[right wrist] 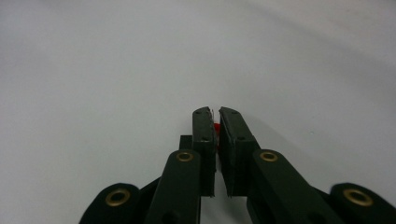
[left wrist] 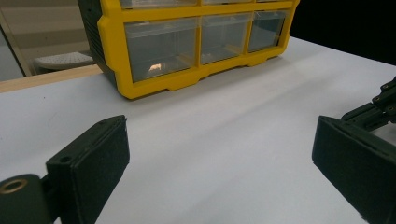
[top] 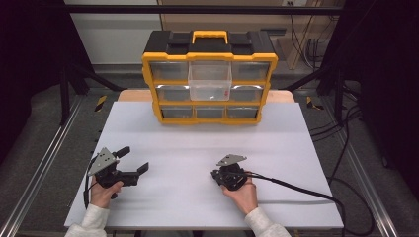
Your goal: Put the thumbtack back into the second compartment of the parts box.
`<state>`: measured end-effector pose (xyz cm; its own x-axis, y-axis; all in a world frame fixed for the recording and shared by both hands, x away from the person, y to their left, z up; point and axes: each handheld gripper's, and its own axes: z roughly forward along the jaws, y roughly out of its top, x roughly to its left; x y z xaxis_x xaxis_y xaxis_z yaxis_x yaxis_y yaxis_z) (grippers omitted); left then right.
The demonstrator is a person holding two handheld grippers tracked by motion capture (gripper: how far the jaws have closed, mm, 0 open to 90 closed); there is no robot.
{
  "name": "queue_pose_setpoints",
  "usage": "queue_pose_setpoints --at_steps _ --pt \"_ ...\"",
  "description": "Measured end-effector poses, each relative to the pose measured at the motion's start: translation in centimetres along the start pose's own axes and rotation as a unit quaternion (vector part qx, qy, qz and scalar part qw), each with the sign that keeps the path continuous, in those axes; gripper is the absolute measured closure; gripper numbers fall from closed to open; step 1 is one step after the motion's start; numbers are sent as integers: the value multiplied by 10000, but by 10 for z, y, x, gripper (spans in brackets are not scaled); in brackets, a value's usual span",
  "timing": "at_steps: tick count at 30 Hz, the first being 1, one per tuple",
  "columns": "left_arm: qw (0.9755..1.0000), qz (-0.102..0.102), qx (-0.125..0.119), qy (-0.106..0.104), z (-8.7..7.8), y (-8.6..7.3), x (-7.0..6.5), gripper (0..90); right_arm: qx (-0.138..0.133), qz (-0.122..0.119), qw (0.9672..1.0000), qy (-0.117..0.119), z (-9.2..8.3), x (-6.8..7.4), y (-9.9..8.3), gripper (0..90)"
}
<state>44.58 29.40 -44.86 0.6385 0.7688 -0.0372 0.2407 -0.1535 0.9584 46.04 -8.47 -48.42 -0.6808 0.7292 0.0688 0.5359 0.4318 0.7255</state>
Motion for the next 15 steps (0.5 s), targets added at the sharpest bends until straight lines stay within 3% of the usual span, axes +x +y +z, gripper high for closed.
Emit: queue_pose_setpoints --at_steps 7,15 --pt "10000 -5 -7 1 0 0 0 38 -77 -19 9999 99 -4 -2 4 857" --pt "10000 -1 -1 9 0 0 0 38 -420 -20 9990 171 -25 -5 15 858"
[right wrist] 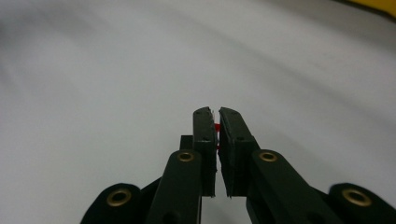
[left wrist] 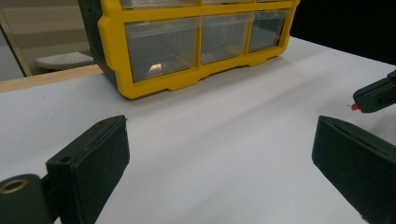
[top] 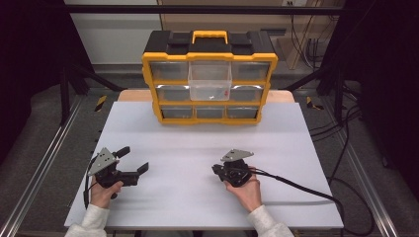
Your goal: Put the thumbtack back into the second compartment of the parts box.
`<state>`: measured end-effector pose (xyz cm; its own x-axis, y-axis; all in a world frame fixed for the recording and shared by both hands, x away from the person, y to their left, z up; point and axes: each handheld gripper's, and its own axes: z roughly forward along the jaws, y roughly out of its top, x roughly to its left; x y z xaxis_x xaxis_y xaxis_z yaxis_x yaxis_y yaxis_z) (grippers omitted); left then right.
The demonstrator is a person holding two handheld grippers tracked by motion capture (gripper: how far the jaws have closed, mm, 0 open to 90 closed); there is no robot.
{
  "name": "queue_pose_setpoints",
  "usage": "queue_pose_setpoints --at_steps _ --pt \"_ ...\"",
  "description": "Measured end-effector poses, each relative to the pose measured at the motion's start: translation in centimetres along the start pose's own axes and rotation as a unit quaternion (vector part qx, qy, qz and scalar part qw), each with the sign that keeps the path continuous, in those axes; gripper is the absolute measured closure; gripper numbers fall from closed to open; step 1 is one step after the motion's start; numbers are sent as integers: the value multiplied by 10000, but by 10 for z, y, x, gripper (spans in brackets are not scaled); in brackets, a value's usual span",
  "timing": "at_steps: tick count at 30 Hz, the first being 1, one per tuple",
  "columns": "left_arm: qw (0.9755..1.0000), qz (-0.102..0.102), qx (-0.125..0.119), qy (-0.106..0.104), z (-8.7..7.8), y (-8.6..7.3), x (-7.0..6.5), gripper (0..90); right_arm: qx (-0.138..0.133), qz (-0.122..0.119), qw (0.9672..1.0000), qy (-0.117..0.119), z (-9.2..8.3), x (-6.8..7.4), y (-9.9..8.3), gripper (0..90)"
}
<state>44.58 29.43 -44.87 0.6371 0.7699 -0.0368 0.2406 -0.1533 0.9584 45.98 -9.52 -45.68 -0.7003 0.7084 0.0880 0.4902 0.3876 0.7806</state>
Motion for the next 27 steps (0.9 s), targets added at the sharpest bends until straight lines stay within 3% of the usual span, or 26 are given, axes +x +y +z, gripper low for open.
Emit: queue_pose_setpoints --at_steps 7,14,27 --pt "10000 18 11 -12 1 0 0 38 -359 53 9993 -7 -21 -7 15 858" --pt "10000 22 17 -12 1 0 -1 38 -842 161 9963 -3 -51 -15 34 858" --pt "10000 31 26 -9 1 0 -1 38 -1315 -112 9911 -184 -95 -22 85 858"
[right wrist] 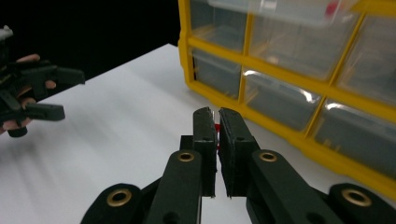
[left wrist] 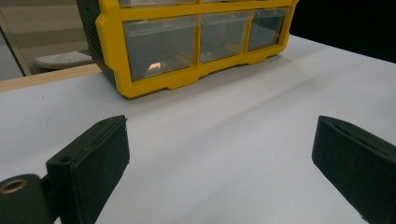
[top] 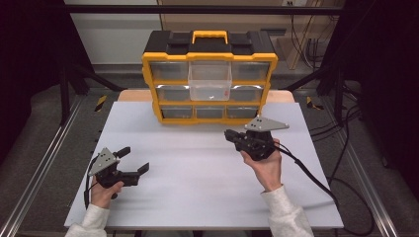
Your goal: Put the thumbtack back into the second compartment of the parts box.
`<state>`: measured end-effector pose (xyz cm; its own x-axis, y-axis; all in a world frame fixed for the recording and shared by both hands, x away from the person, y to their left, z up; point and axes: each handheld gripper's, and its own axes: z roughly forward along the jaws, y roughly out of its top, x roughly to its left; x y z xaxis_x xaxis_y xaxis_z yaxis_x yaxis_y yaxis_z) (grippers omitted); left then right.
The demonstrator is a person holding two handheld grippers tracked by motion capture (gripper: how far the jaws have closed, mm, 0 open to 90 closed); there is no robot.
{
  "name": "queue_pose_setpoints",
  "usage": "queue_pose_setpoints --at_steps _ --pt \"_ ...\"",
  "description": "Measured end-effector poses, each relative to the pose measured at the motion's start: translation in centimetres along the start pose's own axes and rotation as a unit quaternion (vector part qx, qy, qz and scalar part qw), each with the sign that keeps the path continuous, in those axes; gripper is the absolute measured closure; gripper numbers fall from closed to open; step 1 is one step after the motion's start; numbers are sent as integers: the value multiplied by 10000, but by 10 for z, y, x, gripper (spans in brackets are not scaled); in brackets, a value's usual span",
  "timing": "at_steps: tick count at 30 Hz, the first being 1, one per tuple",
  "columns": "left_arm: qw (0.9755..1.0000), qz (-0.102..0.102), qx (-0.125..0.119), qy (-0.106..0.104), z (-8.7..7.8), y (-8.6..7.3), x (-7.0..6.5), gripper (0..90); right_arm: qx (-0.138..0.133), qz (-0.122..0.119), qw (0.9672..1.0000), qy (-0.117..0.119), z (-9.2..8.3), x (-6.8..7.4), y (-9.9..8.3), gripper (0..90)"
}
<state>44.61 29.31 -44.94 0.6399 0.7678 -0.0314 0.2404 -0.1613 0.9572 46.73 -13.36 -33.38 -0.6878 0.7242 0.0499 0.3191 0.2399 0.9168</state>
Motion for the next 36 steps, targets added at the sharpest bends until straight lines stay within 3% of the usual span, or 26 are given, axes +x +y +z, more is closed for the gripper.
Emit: queue_pose_setpoints --at_steps 10,18,28,36 --pt "10000 -8 -9 -4 0 0 0 38 -336 -264 9989 -210 -14 -3 62 858" --pt "10000 -20 -14 -5 0 0 1 38 -461 -368 9974 -426 -10 -7 101 858" --pt "10000 -44 -22 1 -1 0 1 38 -496 -334 9964 -595 6 -18 123 858" --pt "10000 -43 -31 -4 -1 0 1 38 -353 -319 9955 -819 21 -32 135 857"
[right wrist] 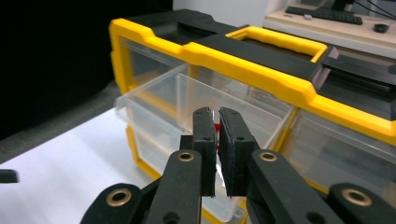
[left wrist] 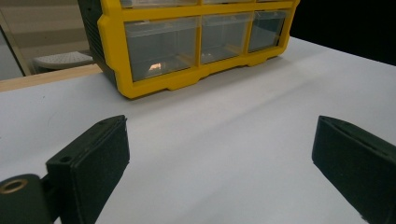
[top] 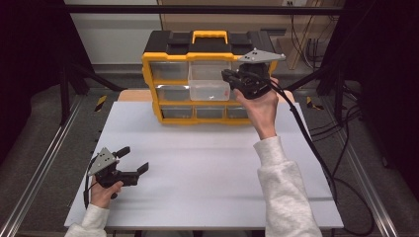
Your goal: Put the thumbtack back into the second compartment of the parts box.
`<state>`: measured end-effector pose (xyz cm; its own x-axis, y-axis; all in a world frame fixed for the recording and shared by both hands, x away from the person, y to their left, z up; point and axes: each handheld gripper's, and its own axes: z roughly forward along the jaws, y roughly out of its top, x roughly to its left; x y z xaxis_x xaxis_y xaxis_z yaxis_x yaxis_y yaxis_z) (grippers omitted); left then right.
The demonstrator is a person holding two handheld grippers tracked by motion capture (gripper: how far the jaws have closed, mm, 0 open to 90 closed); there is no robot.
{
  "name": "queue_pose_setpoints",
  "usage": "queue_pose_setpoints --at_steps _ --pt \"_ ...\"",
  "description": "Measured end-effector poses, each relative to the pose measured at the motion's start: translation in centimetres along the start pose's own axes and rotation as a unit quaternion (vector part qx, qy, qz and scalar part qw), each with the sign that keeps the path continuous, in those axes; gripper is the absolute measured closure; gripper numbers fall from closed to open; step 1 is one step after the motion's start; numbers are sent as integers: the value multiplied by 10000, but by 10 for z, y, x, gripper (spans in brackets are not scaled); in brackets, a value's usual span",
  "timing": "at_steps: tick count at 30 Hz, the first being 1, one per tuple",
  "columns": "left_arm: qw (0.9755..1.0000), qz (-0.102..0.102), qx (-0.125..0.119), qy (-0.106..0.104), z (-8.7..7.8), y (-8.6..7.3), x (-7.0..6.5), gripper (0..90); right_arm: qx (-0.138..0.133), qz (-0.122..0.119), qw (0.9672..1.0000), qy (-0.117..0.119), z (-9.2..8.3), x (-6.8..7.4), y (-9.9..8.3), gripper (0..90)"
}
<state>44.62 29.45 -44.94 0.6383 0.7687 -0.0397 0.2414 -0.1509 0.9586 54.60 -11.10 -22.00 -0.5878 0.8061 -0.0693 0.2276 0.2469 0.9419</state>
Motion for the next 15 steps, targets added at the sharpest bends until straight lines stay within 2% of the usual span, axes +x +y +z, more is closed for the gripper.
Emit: queue_pose_setpoints --at_steps 15 --pt "10000 -4 11 -1 0 0 0 38 351 44 9993 -139 30 -9 2 855"
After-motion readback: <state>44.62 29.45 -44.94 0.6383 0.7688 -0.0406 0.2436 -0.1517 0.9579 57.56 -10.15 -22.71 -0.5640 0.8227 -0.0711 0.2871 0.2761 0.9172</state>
